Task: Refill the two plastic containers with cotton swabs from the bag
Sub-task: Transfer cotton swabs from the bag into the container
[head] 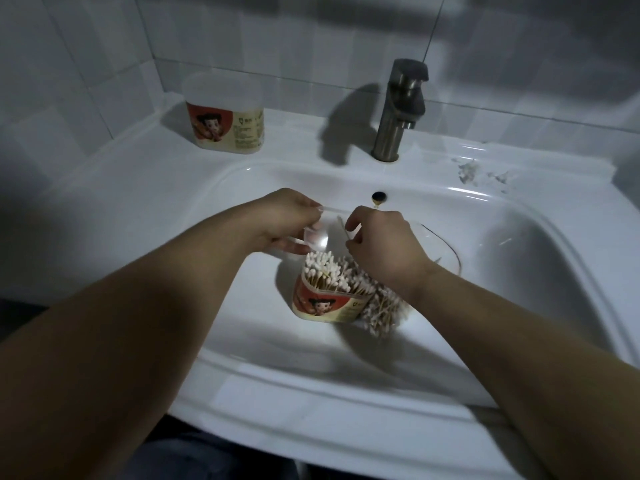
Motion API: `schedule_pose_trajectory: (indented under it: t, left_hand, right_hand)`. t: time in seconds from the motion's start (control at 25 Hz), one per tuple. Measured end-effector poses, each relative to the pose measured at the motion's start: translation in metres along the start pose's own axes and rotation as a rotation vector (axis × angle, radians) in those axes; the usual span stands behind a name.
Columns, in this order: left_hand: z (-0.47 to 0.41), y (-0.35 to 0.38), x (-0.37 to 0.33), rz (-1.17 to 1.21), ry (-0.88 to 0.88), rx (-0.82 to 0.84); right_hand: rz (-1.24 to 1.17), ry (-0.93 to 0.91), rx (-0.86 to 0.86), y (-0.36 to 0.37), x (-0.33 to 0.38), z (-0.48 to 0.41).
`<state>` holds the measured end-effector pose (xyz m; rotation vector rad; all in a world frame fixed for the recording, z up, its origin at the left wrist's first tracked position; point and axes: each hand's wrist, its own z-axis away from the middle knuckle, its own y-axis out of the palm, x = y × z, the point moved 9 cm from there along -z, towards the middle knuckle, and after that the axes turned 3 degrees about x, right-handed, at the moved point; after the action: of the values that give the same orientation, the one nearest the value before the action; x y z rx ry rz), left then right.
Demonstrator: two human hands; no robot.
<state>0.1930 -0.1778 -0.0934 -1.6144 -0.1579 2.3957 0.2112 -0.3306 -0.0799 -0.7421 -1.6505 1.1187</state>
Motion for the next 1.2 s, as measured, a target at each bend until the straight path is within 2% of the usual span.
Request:
schedule_pose_trajectory:
  t: [0.16,0.36,0.52,0.68,0.88,0.96,1.08,1.2]
  left_hand:
    - [0.001,0.000,-0.001,-0.030,0.009,0.001]
    - [0.000,0.000,-0.004,-0.003,0.021,-0.020]
    - [0.000,-0.001,-0.004,0.010,0.007,-0.028]
    - [0.002,-0.002,-0.006,0.018,0.012,-0.045]
    - [0.001,-0.002,-0.006,0.005,0.008,-0.050]
    - [0.001,-0.002,-0.006,0.008,0.010,-0.050]
    - [0.000,-0.003,-0.005,0.006,0.015,-0.056]
    - [0.000,-0.002,-0.006,0.016,0.016,-0.049]
  right_hand:
    - [-0.052,-0.026,0.022,0.001,0.005,0.001]
    - [-0.218,-0.212,-0.003,-0.022,0.034,0.015]
    - [-0.345,-0.153,0.053,-0.025,0.035,0.017]
    - [-0.245,-0.199,0.205,-0.015,0.036,0.020]
    - [-0.267,-0.212,0.255,-0.018,0.038,0.022]
    - [-0.198,-0.235,0.286,-0.015,0.039,0.023]
    - [-0.037,-0.290,0.288,-0.004,0.042,0.024]
    - [-0.041,-0.266,0.210,-0.001,0.042,0.022]
